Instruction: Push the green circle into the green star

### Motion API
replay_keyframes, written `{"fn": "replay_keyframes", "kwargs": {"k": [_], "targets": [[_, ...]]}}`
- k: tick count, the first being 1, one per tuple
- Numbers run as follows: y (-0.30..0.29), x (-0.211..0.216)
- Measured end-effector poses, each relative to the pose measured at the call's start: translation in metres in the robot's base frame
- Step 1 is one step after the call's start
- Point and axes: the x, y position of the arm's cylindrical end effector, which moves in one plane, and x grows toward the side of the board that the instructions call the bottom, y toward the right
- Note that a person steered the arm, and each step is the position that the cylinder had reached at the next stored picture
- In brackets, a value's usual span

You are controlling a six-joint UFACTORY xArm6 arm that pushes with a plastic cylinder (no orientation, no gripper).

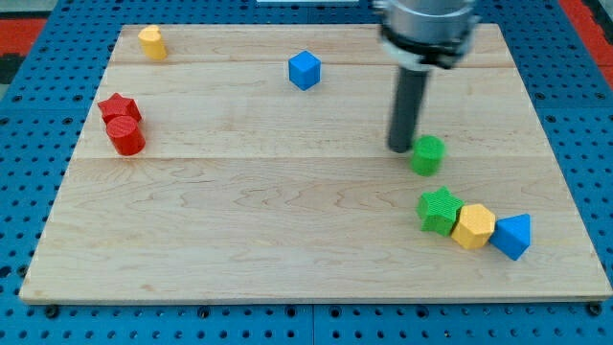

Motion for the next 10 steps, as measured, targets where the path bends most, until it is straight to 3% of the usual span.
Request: {"fn": "replay_keyframes", "kwargs": {"k": [3,5,6,8,10], "targets": [[0.105,0.008],[0.094,0.047],[0.114,0.012],[0.046,0.035],[0.043,0.031]]}}
